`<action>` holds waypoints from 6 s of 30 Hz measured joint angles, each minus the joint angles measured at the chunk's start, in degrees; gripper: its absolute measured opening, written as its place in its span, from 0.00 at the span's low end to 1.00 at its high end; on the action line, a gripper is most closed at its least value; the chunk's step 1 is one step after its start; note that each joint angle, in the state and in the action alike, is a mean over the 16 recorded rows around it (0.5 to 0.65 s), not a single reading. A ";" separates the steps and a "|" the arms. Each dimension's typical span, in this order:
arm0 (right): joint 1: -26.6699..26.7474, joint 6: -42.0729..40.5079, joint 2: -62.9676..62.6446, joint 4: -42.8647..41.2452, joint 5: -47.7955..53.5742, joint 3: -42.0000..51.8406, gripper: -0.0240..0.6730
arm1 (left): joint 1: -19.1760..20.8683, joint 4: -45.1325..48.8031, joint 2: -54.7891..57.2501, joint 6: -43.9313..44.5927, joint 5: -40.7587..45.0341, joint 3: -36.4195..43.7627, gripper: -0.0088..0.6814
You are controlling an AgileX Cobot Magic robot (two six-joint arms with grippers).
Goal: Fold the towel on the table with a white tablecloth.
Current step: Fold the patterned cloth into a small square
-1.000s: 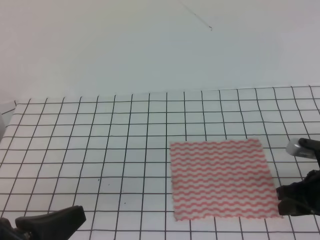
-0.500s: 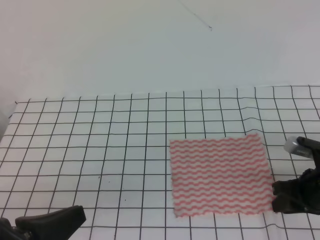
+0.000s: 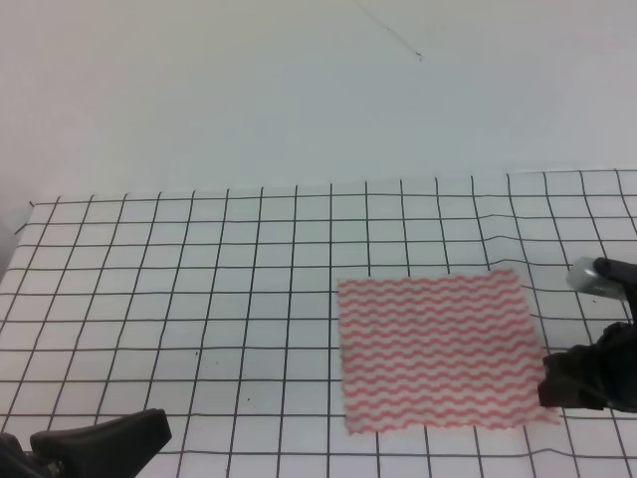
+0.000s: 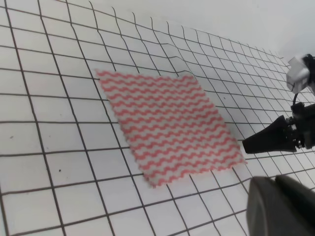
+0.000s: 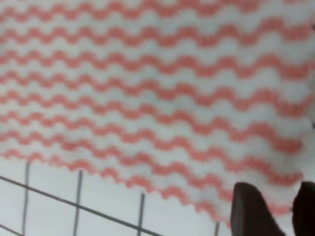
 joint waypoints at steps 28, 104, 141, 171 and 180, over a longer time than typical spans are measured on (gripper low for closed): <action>-0.24 -17.37 -6.49 9.64 -6.53 -2.42 0.34 | 0.00 0.29 -0.06 -0.21 0.29 0.00 0.01; -4.07 -4.87 -14.21 4.96 2.48 9.32 0.42 | 0.00 9.22 28.73 5.11 8.88 -16.02 0.01; -4.07 -32.37 3.17 34.83 3.88 9.11 0.29 | 0.00 8.87 28.75 6.02 10.44 -16.02 0.01; -4.07 -34.01 16.89 35.69 4.20 -13.58 0.04 | 0.00 8.70 28.75 6.00 11.35 -16.01 0.01; -4.07 -34.61 18.58 36.01 1.79 -16.57 0.07 | 0.00 8.79 28.75 6.02 11.94 -16.02 0.01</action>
